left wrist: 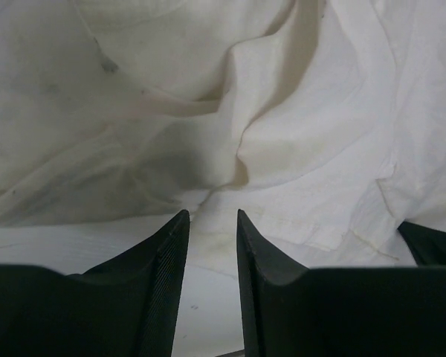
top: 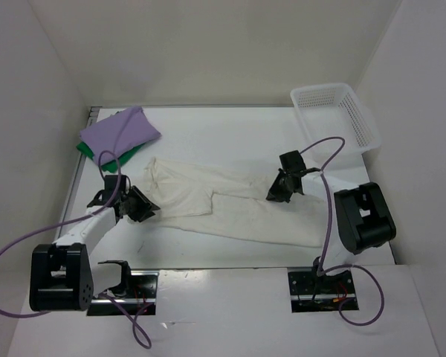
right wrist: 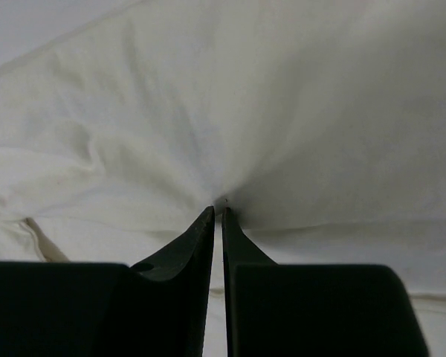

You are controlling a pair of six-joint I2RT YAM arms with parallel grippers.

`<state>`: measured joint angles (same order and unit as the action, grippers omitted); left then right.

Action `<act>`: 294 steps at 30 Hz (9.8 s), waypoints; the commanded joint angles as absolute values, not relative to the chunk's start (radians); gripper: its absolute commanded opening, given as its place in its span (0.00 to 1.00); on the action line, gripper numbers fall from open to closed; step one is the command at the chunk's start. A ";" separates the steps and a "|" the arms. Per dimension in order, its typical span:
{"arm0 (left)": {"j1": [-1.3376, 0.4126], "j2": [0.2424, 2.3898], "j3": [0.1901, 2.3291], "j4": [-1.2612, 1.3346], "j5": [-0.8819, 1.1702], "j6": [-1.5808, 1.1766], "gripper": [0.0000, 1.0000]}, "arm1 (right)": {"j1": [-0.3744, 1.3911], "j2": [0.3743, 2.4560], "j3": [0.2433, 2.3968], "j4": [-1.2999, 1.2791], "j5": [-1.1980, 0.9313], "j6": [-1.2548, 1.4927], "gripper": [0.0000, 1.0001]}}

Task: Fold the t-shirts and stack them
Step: Fold the other side of the tshirt into a rectangle, then rotate the tshirt 90 degrees, then grab the bottom of the folded rectangular tshirt with both arms, then fold the folded rectangular tshirt in 1/3 of the way

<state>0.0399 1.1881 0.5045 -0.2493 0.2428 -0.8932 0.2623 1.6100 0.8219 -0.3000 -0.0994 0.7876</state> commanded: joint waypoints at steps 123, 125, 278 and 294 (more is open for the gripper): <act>-0.413 1.160 0.483 -0.353 0.347 -0.954 0.70 | 0.633 0.876 0.494 -0.529 -0.170 1.176 0.22; -0.413 1.169 0.530 -0.366 0.328 -0.913 0.73 | 0.727 0.865 0.448 -0.520 -0.170 1.218 0.45; -0.373 0.742 0.687 -0.698 0.391 -1.016 0.00 | 0.698 0.705 0.481 -0.617 -0.269 1.184 0.00; -0.212 1.064 0.742 -0.370 0.255 -0.974 0.00 | 0.359 1.514 1.102 -0.476 -0.259 0.684 0.00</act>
<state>-0.2550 1.0065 0.7052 -0.5041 0.2886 -1.0145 0.3630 1.4265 0.9890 -0.5457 -0.2836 0.7795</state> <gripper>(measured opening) 0.009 0.008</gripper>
